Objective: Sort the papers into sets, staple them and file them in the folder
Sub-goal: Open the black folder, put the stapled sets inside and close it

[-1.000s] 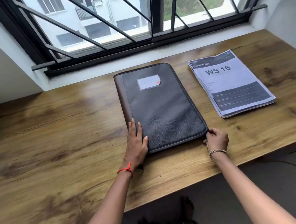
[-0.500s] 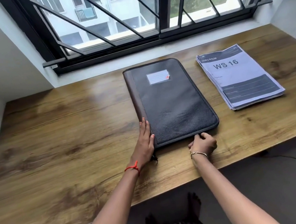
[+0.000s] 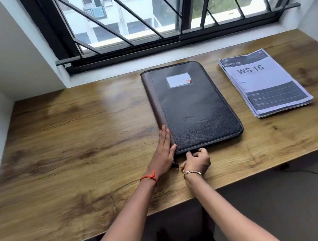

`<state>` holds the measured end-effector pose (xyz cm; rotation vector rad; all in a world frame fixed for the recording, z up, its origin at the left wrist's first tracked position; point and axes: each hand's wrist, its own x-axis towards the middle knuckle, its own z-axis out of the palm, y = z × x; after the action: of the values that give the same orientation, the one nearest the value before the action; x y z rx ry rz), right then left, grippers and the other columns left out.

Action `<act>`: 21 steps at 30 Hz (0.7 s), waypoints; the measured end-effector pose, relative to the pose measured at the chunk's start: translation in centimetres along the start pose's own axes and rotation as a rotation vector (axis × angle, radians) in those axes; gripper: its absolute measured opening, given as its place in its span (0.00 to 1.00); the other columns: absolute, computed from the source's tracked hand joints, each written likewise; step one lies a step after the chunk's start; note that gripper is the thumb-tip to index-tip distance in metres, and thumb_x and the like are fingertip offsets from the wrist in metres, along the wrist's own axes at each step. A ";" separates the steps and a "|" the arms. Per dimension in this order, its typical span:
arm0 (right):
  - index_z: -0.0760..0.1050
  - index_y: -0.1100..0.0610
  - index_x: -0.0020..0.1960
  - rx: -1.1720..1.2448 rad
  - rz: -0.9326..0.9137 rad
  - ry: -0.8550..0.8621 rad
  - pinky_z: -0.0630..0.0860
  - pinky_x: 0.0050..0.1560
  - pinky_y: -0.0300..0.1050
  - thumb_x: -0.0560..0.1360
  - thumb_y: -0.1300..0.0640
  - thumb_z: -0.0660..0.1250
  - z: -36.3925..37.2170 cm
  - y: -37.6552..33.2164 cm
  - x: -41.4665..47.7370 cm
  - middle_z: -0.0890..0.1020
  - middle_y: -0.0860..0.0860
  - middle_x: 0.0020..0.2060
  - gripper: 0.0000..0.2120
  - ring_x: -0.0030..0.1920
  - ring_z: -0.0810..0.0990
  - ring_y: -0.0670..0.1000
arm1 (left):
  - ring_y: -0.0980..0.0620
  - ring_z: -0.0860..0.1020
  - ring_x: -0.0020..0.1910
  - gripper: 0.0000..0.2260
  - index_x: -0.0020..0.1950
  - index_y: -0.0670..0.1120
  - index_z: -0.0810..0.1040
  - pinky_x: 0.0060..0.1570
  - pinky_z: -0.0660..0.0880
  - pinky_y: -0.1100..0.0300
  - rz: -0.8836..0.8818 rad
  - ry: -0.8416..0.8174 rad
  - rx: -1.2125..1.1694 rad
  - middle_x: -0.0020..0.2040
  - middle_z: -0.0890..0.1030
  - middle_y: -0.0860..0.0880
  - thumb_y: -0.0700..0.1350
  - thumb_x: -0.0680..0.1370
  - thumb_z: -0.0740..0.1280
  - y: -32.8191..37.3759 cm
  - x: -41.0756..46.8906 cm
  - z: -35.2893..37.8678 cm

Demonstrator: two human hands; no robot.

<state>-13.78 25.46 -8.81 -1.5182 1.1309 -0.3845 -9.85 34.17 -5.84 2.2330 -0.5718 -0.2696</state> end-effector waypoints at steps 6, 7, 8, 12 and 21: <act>0.69 0.59 0.32 -0.079 0.015 -0.033 0.74 0.39 0.52 0.68 0.67 0.67 0.3 -1.6 -2.1 0.81 0.63 0.33 0.09 0.35 0.79 0.61 | 0.51 0.39 0.73 0.27 0.74 0.37 0.46 0.65 0.33 0.76 0.006 -0.016 -0.006 0.76 0.42 0.41 0.37 0.81 0.57 -0.2 0.0 0.1; 0.68 0.57 0.29 -0.075 0.023 -0.061 0.74 0.38 0.53 0.68 0.66 0.67 0.4 -1.5 -2.0 0.81 0.63 0.32 0.12 0.34 0.80 0.62 | 0.52 0.39 0.73 0.27 0.75 0.37 0.46 0.64 0.33 0.76 0.007 -0.018 -0.004 0.76 0.42 0.41 0.37 0.81 0.57 -0.3 0.0 0.1; 0.66 0.57 0.27 -0.074 0.028 -0.090 0.75 0.35 0.54 0.68 0.65 0.67 0.3 -1.4 -2.0 0.81 0.62 0.30 0.14 0.33 0.80 0.63 | 0.53 0.39 0.72 0.27 0.75 0.37 0.46 0.64 0.33 0.76 0.006 -0.018 -0.003 0.76 0.42 0.41 0.37 0.81 0.57 -0.3 0.0 0.1; 0.65 0.57 0.24 -0.098 0.047 -0.177 0.65 0.18 0.38 0.68 0.67 0.67 -0.1 -1.3 -1.5 0.74 0.53 0.21 0.18 0.15 0.72 0.47 | 0.52 0.40 0.73 0.27 0.75 0.37 0.46 0.65 0.34 0.76 0.004 0.011 0.005 0.76 0.42 0.43 0.37 0.81 0.58 -0.2 0.0 0.3; 0.68 0.56 0.28 -0.366 0.078 -0.605 0.64 0.15 0.35 0.73 0.64 0.67 -3.0 -3.0 0.2 0.73 0.54 0.20 0.16 0.15 0.73 0.49 | 0.50 0.42 0.76 0.34 0.76 0.41 0.47 0.72 0.39 0.62 -0.125 0.117 0.249 0.77 0.44 0.46 0.57 0.79 0.56 1.4 0.0 1.5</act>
<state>-14.65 23.25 -5.27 -1.7346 0.7925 0.3435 -10.86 32.34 -5.79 2.5106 -0.4222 -0.1356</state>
